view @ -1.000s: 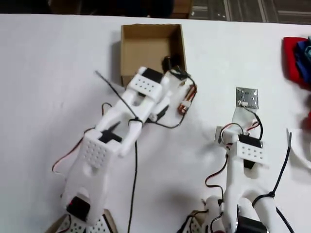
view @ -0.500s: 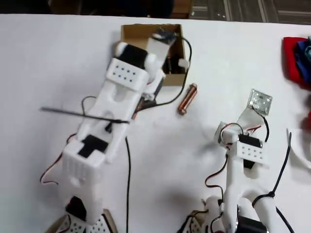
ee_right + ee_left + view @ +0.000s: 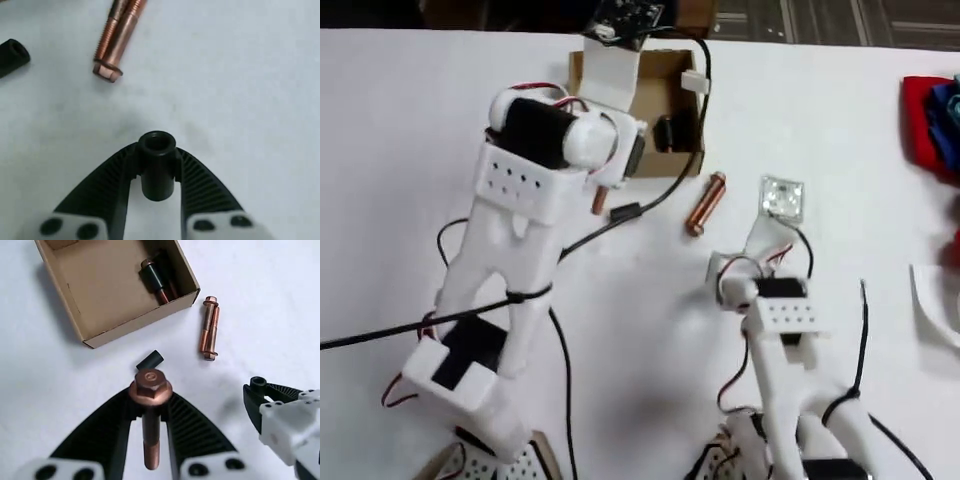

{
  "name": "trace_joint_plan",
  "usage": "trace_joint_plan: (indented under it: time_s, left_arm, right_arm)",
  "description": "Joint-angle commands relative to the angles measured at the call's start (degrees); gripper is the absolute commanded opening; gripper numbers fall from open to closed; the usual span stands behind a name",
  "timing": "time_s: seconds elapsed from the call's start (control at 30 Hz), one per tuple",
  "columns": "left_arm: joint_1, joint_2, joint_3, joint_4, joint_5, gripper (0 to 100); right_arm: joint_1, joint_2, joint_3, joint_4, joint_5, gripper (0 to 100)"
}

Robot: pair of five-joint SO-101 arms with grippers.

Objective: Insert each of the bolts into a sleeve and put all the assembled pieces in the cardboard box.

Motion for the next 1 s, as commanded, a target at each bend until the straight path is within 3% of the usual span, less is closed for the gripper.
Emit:
trace_joint_plan:
  time_s: [0.0, 0.13, 0.27, 0.5, 0.67, 0.83, 0.97]
  left_arm:
    - [0.4, -3.8, 3.1, -1.9, 2.6, 3]
    - [1.1, -8.9, 11.6, -5.5, 3.6, 3]
    - [1.1, -21.3, 26.6, -16.6, 3.4, 3]
    - [4.2, -48.4, 69.2, -53.1, 3.4, 3]
    - [8.2, -62.2, 91.5, -78.1, 3.5, 3]
    - [8.4, -63.5, 94.2, -80.9, 3.8, 3]
    - [10.0, -63.4, 93.4, -80.7, 5.3, 3]
  right_arm:
    - [-2.6, -8.2, 6.2, -6.9, -0.4, 2.3]
    - [-3.7, -21.1, 18.1, -17.8, -0.4, 2.3]
    - [-3.8, -34.1, 26.5, -21.1, -0.4, 2.3]
    - [-4.0, -50.8, 32.3, -19.2, -0.4, 2.3]
    - [-12.6, -55.8, 32.3, -14.4, 0.0, 2.3]
    - [-22.8, -56.9, 32.3, -14.5, 3.2, 2.3]
    - [-22.8, -56.9, 32.3, -18.9, 9.9, 2.3]
